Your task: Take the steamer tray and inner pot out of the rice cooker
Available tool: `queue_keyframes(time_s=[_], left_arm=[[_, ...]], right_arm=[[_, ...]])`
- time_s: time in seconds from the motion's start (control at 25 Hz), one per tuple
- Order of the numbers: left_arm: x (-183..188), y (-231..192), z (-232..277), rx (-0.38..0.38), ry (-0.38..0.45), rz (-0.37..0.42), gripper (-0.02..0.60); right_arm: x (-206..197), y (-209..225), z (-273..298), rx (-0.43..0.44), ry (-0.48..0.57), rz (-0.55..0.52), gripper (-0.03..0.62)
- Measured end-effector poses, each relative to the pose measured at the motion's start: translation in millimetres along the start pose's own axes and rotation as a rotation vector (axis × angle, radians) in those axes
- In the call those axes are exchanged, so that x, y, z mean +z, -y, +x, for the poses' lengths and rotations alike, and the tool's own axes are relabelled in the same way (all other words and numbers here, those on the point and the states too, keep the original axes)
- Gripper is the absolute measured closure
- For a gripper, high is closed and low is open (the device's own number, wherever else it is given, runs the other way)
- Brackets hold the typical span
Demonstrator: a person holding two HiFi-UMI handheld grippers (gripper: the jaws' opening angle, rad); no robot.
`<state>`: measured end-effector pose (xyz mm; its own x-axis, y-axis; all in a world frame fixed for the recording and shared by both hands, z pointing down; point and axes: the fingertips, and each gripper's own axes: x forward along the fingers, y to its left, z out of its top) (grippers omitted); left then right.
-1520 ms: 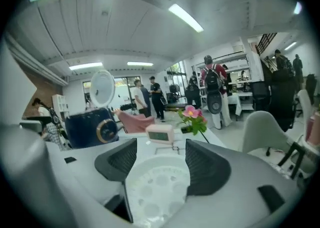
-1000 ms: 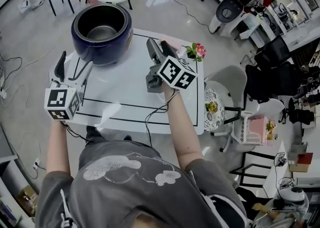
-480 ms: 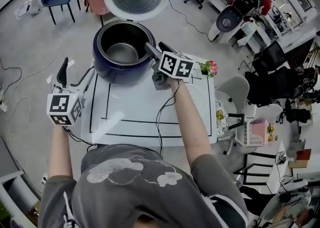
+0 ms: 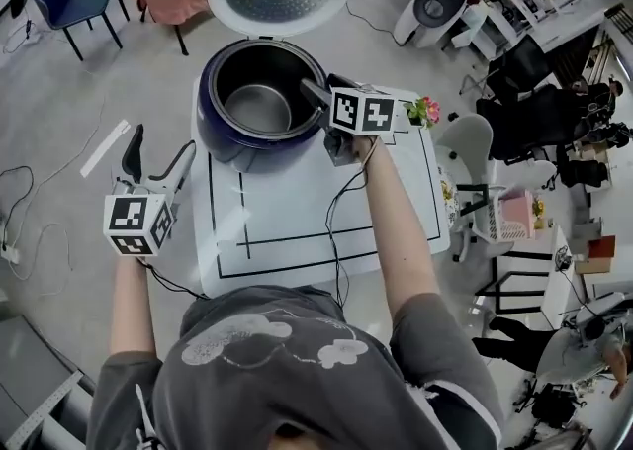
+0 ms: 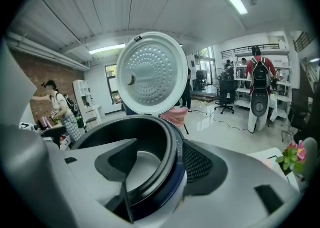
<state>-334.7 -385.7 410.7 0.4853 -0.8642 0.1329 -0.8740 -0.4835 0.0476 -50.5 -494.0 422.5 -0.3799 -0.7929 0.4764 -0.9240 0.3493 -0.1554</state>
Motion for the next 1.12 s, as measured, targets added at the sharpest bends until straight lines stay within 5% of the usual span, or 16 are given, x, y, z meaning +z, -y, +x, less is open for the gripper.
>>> queue_keyframes(time_s=[0.24,0.48,0.64,0.92,1.12], left_arm=[[-7,-6,19,-0.05,-0.006,-0.003,0.153],[-4,-10,23,-0.031,0.003,-0.008,0.153],[-5,-10,22,-0.006,-0.002,-0.014,0.153],[4,4,29,-0.002,0.001,0.001,0.154],[22,18,63,-0.066,-0.008,0.048,0.155]], right_arm=[[-4,4,16,-0.033,-0.108,-0.087,0.37],[-10,8,30,-0.108,-0.179,-0.226,0.366],[-8,19,34,-0.255,-0.212,-0.357,0.484],[20,6,13,-0.161,-0.079,-0.188,0.502],[29,1,-1,-0.073,0.0,-0.107,0.516]])
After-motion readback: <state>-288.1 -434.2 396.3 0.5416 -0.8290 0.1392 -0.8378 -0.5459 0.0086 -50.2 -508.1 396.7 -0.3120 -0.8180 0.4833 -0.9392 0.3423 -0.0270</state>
